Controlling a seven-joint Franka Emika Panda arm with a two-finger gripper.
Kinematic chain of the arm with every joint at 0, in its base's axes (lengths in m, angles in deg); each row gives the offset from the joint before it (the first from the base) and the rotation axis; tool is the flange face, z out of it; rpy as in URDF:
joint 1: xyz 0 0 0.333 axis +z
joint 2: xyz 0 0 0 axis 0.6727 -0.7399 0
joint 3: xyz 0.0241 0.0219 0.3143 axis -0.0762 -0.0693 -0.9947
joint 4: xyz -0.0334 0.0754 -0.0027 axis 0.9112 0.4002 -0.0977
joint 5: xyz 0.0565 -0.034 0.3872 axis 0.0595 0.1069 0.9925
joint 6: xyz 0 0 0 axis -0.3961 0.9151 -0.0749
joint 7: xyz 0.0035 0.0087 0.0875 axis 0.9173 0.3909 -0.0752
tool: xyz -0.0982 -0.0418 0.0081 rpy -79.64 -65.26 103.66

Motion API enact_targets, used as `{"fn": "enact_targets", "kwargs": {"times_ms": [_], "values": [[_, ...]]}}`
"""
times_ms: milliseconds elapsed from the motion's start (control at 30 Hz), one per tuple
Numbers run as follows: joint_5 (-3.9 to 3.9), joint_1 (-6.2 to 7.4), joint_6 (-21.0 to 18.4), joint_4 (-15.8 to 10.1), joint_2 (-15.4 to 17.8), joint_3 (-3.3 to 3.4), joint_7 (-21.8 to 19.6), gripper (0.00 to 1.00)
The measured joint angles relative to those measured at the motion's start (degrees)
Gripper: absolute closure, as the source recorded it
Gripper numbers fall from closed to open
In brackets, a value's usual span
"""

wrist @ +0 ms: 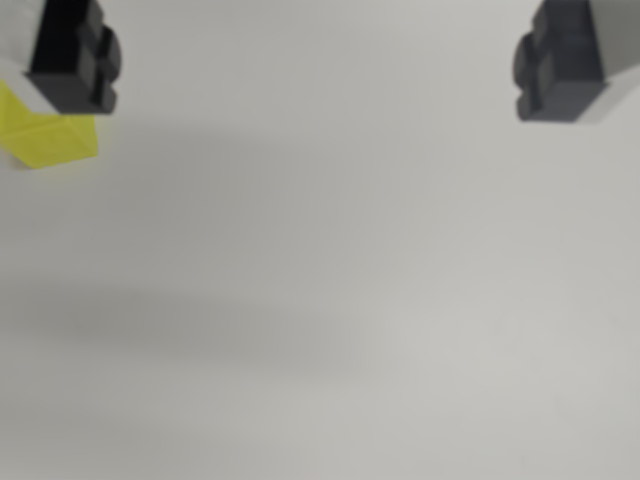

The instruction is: Pick yellow cube

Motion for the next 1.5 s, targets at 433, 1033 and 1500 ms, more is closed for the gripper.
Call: {"fn": "enact_targets", "kwargs": {"times_ms": [433,1033,1500], "values": [[0.17,-3.45,4.80,-4.48,-0.49,0.00,5.26,0.00],[0.34,-8.47,11.31,-9.15,-2.64,0.00,12.74,0.00],[0.40,-12.50,16.20,-11.53,-5.39,-0.01,18.66,0.00]]}}
